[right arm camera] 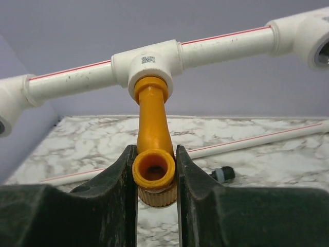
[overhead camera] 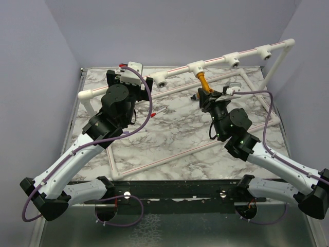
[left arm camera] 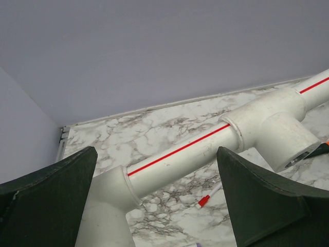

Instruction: Install the water faucets

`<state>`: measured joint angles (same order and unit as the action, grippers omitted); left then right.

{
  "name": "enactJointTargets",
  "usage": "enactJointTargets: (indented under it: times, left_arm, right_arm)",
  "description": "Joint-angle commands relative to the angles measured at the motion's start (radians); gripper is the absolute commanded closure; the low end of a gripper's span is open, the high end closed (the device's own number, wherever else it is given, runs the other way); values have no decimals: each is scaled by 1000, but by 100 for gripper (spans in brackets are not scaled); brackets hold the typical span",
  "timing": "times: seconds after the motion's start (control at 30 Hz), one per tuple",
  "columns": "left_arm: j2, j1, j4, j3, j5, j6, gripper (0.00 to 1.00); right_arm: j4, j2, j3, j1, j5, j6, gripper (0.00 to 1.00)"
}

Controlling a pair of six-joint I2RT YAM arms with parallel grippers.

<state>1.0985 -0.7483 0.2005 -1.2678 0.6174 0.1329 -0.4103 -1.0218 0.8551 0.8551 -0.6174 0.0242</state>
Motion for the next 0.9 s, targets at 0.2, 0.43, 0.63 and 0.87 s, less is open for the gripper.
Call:
enactJointTargets:
  times: [0.2, 0.43, 0.63, 0.87]
  left_arm:
    - [38, -16, 191, 61, -42, -82, 1]
    - [32, -16, 188, 68, -42, -82, 1]
    - [30, -17, 186, 70, -42, -82, 1]
    - [31, -19, 186, 68, -40, -81, 1]
  right_arm:
    - [31, 25, -35, 2, -134, -804, 100]
    - [114, 55, -101, 1, -188, -1295, 100]
    - [236, 47, -57, 2, -176, -1549, 99]
    - [235, 53, -41, 1, -149, -1696, 100]
